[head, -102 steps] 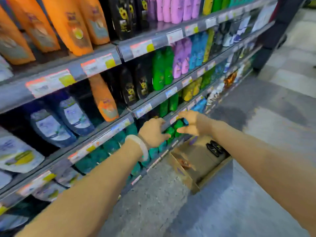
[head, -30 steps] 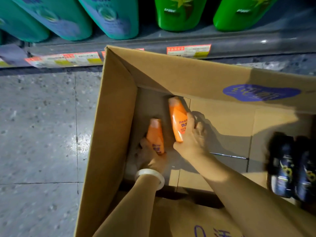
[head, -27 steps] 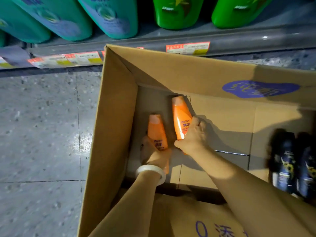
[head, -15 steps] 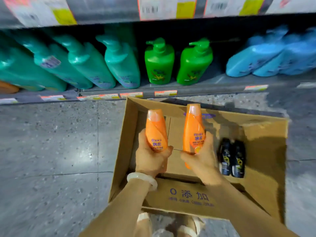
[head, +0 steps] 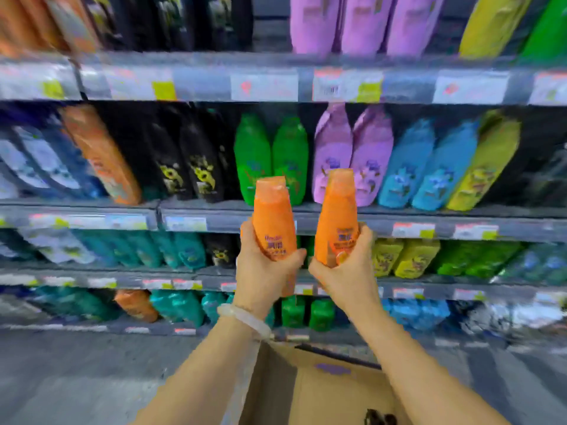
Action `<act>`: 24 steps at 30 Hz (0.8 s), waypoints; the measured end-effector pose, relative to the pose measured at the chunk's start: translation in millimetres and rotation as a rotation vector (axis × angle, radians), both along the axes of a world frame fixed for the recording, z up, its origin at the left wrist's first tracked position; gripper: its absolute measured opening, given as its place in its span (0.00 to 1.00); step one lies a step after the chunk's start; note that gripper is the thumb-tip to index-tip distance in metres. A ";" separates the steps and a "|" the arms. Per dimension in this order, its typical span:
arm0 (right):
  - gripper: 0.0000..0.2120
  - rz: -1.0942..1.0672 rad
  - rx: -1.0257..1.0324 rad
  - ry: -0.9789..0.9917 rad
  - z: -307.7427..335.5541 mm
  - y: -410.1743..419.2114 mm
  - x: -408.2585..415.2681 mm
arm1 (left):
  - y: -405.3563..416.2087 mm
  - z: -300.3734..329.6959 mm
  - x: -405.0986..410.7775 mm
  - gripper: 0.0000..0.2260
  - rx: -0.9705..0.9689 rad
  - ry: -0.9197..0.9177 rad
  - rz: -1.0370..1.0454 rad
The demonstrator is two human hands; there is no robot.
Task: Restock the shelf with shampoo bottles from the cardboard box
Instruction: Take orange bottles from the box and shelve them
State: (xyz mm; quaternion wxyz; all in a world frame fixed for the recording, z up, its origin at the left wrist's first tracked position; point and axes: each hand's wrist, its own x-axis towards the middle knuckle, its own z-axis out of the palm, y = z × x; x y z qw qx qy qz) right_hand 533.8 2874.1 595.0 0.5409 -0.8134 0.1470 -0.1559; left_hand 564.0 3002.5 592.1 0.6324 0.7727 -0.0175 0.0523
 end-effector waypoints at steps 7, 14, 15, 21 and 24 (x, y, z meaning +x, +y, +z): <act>0.32 0.064 -0.066 -0.249 130.4 34.1 -2.1 | 43.9 130.5 -3.4 0.29 -0.006 -0.254 0.026; 0.34 0.125 -0.089 -0.316 188.0 123.8 10.5 | 124.4 195.1 -9.4 0.29 0.062 -0.321 0.049; 0.34 0.127 -0.094 -0.327 194.3 141.0 12.2 | 141.2 202.3 -8.5 0.29 0.071 -0.329 0.058; 0.34 0.173 -0.053 -0.363 222.7 250.6 26.6 | 252.8 230.9 1.7 0.28 0.103 -0.350 0.096; 0.32 0.215 -0.014 -0.363 224.6 300.6 37.9 | 301.8 236.5 8.8 0.27 0.099 -0.343 0.113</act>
